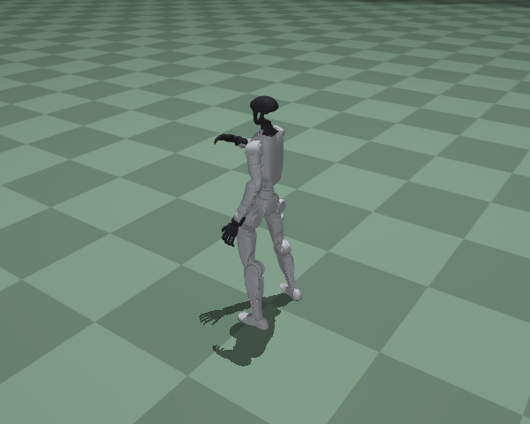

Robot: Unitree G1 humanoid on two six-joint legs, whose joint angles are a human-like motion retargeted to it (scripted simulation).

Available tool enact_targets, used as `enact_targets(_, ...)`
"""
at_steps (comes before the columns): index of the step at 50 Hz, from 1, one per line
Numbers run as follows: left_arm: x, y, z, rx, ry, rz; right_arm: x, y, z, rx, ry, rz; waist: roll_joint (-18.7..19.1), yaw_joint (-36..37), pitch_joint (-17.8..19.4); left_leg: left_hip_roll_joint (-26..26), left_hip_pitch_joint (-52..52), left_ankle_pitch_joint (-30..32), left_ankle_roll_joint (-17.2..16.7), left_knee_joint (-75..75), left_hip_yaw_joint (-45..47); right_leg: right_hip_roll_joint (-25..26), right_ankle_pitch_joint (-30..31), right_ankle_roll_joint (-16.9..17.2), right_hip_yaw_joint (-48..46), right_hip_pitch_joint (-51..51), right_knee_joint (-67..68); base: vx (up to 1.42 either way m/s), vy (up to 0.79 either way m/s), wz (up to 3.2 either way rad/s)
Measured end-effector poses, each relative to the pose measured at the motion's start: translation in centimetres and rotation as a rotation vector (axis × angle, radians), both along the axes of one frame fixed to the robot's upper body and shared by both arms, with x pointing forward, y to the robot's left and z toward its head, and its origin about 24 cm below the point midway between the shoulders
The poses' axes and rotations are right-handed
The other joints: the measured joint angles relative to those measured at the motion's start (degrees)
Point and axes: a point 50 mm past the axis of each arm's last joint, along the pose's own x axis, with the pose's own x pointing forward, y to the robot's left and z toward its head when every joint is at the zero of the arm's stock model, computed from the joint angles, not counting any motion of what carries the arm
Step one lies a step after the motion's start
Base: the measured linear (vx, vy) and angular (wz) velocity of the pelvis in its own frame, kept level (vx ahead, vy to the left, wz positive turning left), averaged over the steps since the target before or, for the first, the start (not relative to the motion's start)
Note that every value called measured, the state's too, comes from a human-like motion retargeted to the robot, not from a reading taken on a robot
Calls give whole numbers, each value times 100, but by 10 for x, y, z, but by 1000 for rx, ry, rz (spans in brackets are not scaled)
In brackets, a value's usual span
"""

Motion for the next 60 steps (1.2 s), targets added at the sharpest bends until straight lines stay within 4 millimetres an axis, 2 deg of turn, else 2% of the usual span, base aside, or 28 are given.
enact_targets(3,4,3,3,45,-33,31,-7,9,14,30,-11,132,-25,38,-257,24,175,-4,237,-45,74,43,-175,-255,86,84,23,13,0,-27)
enact_targets(10,0,-1,-1,46,17,-36,-17,18,34,108,0,274,-16,62,-811,22,356,-17,235,-170,194,121,-99,-197,164,344,-407,5,1,-13)
enact_targets(15,2,-2,-2,50,28,-61,-21,21,40,165,16,320,-3,94,-956,14,351,-25,228,-177,218,125,-78,-193,181,350,-470,0,0,0)
enact_targets(21,4,-5,-2,52,16,-68,-25,32,32,173,99,397,31,128,-920,-6,294,0,212,-197,190,101,-59,-195,161,291,-452,0,0,0)
enact_targets(25,3,-8,-3,28,31,-81,-25,42,17,91,228,484,81,159,-797,-20,239,30,205,-218,156,88,-26,-196,138,247,-456,-1,0,2)
enact_targets(28,2,-9,-5,9,50,-92,-18,42,7,25,287,476,123,200,-645,-33,184,60,207,-231,125,78,9,-192,119,207,-472,-6,1,8)
enact_targets(32,0,-7,-4,10,56,-88,1,27,7,25,237,323,161,255,-392,-54,88,112,208,-255,73,63,65,-176,82,143,-506,-7,1,10)
enact_targets(38,-1,-1,-1,27,31,-65,24,0,19,139,145,106,173,305,80,-81,-129,223,183,-325,-10,48,178,-148,18,-28,-577,-10,0,11)
enact_targets(42,6,3,3,29,-8,-53,39,-10,15,161,167,22,180,362,485,-89,-366,328,157,-391,-27,49,291,-125,15,-275,-614,-15,-1,5)
enact_targets(49,45,4,19,20,-184,-28,81,-28,-16,13,187,-250,207,506,1397,-107,-1190,611,139,-443,-62,30,556,-107,40,-1130,-592,-24,-2,6)
enact_targets(52,68,1,30,11,-290,-33,104,-43,-28,-87,171,-410,265,525,1847,-117,-1769,695,187,-306,-78,-28,613,-151,-2,-1718,-373,-30,-2,24)
enact_targets(55,93,-6,44,-22,-399,-57,126,-63,-35,-173,152,-594,418,488,2310,-120,-2233,1044,68,-632,-232,8,868,-99,-80,-2175,-567,-31,-3,39)
enact_targets(57,100,-10,51,-55,-455,-75,138,-80,-39,-203,152,-727,513,435,2368,-115,-2809,1251,-3,-723,-325,7,1034,-81,-174,-2727,-579,-30,-2,51)
enact_targets(58,100,-13,54,-79,-464,-112,143,-89,-41,-205,157,-814,552,384,2368,-128,-3117,1379,-88,-747,-339,-9,1210,28,-228,-3003,-626,-29,-2,53)
enact_targets(60,98,-16,59,-122,-504,-112,151,-108,-40,-225,160,-949,667,315,2368,-124,-3733,1555,-180,-755,-445,-17,1364,41,-336,-3556,-618,-26,-2,57)
